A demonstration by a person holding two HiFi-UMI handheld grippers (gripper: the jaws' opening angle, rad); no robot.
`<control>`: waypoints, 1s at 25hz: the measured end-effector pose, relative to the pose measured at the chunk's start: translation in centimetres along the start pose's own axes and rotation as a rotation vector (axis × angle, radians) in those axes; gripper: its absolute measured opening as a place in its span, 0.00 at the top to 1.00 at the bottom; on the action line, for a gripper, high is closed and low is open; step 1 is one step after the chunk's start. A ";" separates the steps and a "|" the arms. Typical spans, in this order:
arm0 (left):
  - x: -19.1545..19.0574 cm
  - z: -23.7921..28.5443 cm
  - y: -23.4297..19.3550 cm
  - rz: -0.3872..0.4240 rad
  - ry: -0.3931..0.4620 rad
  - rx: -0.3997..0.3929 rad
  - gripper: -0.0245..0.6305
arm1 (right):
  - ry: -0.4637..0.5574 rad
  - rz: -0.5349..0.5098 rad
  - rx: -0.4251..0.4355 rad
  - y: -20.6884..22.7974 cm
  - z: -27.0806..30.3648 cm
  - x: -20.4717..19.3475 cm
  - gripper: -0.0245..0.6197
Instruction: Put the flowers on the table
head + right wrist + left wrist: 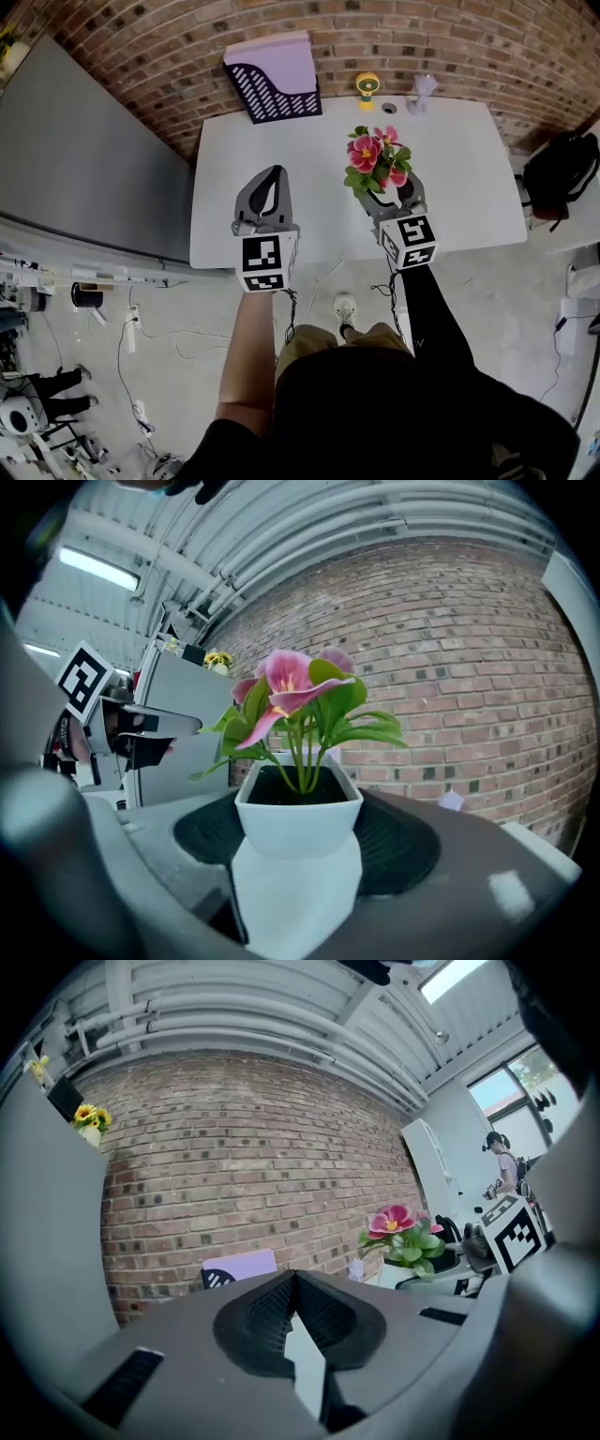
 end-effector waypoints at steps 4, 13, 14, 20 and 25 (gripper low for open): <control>-1.0 1.3 -0.3 -0.008 -0.018 -0.001 0.95 | -0.026 0.007 0.023 -0.2 1.9 -2.0 0.43; -3.1 3.5 -1.0 -0.034 -0.044 -0.022 0.95 | -0.118 0.003 0.108 -2.4 5.8 -7.2 0.43; -3.4 3.6 -1.1 -0.039 -0.048 -0.022 0.95 | -0.126 0.009 0.117 -2.7 6.2 -8.0 0.43; -5.4 4.3 -1.3 -0.058 -0.093 -0.029 0.95 | -0.200 0.036 0.162 -4.2 7.9 -12.2 0.43; -6.2 4.8 -1.1 -0.068 -0.115 -0.028 0.95 | -0.264 0.058 0.189 -5.2 8.7 -15.4 0.43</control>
Point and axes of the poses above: the fingertips, and each gripper's own axes: z forward along the fingers, y to its right, x out of its top, the point moved 7 cm from there along -z, backward along the fingers, and after that the axes turned 11 degrees about -z, right-handed, at the moved point
